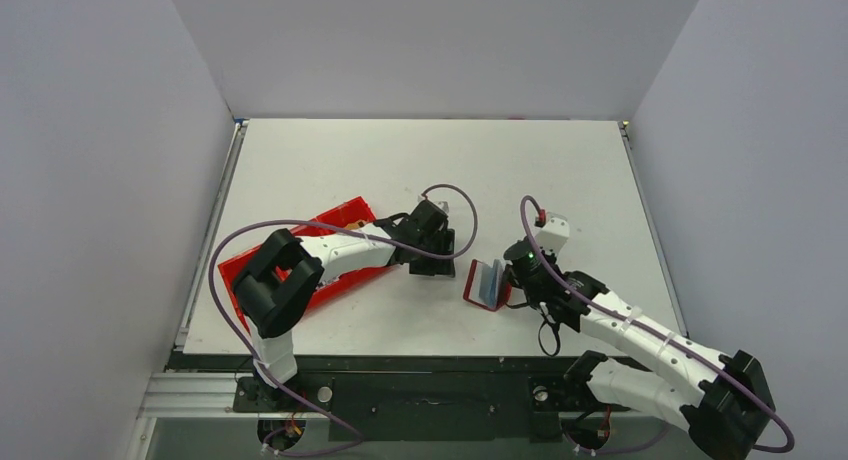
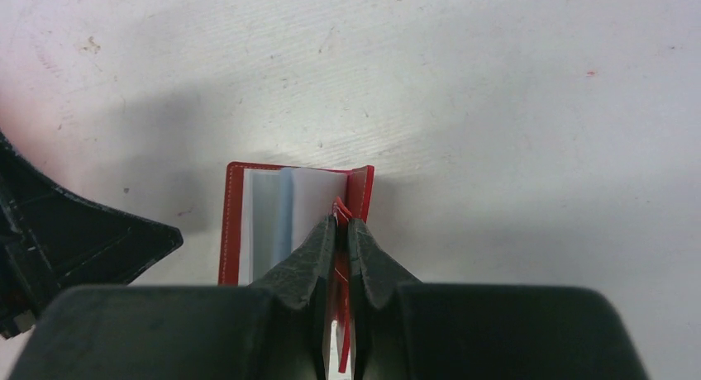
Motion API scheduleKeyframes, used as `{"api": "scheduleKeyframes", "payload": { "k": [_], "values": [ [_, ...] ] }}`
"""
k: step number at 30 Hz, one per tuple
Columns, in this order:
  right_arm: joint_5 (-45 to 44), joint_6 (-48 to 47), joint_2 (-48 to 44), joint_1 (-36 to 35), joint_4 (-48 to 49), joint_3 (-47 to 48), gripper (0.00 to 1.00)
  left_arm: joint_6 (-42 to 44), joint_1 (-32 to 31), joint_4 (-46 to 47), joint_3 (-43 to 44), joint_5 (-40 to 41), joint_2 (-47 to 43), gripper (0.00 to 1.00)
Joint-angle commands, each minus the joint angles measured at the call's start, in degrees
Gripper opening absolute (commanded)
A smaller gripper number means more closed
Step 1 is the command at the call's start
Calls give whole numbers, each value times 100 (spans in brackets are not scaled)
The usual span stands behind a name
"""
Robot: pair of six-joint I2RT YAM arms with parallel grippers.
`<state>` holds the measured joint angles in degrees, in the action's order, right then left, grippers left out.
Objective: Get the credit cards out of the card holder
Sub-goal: Open the card holder at the center of the board.
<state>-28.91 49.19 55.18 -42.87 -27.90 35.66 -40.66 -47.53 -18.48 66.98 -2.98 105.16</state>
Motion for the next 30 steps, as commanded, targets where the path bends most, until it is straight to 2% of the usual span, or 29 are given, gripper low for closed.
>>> {"api": "scheduleKeyframes", "payload": {
  "k": [1, 5, 10, 18, 25, 30],
  "values": [
    [-15, -100, 156, 271, -85, 188, 0, -117, -50, 346, 3, -111, -51, 52],
    [12, -38, 466, 703, -352, 170, 0, -117, -70, 346, -27, -104, -73, 52],
    [16, -30, 917, 818, -275, 182, 0, -134, -100, 363, 23, -155, -61, 52],
    [574, -245, 1929, 1455, 444, 206, 0, -129, -160, 259, 95, -110, -58, 52],
    [1149, -453, 3163, 1344, 1177, 708, 0, -384, -144, 147, -119, 315, -244, 52],
    [1176, -426, 3691, 647, 1259, 1137, 0, -497, -103, 144, -401, 578, -447, 51]
  ]
}}
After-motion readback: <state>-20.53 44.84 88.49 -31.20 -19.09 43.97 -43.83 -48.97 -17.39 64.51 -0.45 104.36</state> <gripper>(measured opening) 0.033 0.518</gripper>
